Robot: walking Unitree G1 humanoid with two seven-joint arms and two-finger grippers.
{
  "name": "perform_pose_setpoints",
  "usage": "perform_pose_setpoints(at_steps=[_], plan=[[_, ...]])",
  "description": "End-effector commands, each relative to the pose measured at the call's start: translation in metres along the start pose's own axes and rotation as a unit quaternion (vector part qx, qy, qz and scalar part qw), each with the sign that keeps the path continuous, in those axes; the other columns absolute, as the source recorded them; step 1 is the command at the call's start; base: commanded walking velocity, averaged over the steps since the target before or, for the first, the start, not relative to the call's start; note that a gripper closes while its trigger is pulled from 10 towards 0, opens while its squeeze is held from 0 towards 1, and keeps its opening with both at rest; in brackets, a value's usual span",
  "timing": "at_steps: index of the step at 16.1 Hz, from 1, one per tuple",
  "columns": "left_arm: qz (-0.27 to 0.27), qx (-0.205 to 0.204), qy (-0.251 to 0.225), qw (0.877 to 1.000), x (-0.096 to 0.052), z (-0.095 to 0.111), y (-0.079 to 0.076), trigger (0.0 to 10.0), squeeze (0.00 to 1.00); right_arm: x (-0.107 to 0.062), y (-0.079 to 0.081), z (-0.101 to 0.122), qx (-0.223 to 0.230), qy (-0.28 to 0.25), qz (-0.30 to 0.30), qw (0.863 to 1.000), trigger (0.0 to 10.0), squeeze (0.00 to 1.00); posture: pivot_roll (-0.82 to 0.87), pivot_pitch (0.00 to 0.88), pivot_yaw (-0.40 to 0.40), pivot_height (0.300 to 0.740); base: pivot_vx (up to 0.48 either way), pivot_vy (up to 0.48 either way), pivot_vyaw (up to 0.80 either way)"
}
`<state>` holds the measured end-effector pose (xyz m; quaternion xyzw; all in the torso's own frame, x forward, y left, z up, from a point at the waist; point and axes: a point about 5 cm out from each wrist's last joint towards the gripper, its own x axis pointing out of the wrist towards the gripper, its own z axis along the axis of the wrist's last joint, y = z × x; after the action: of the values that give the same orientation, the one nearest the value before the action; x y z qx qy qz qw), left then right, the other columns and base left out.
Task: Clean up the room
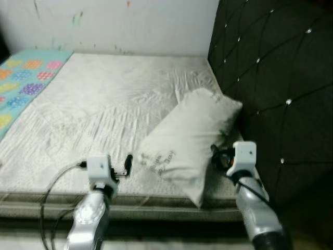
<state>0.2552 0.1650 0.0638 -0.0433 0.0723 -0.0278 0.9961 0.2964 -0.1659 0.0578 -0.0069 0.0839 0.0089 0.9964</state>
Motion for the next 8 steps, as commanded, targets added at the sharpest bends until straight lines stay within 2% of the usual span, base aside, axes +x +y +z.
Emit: perform_pose_setpoints(at_steps=[1,7,8], plan=[[-0.002,-0.002,-0.002,1.0,-0.0017,0.0011,0.0023,10.0,0.0,0.0028,0.001,0.0079,-0.004,-0.015,0.004,1.0,10.0,0.0,-0.07,0.0,-0.023,0.74,0.0,0.0,0.0],[-0.017,-0.005,-0.008,1.0,-0.0041,0.0024,-0.0008,10.0,0.0,0.0022,0.002,0.0096,-0.004,-0.02,0.003,1.0,10.0,0.0,-0.07,0.0,-0.024,0.74,0.0,0.0,0.0],[-0.019,-0.003,-0.008,1.0,-0.0041,0.0027,-0.0008,10.0,0.0,0.0026,0.0023,0.0101,-0.004,-0.022,0.004,1.0,10.0,0.0,-0.07,0.0,-0.025,0.74,0.244,0.0,0.0]])
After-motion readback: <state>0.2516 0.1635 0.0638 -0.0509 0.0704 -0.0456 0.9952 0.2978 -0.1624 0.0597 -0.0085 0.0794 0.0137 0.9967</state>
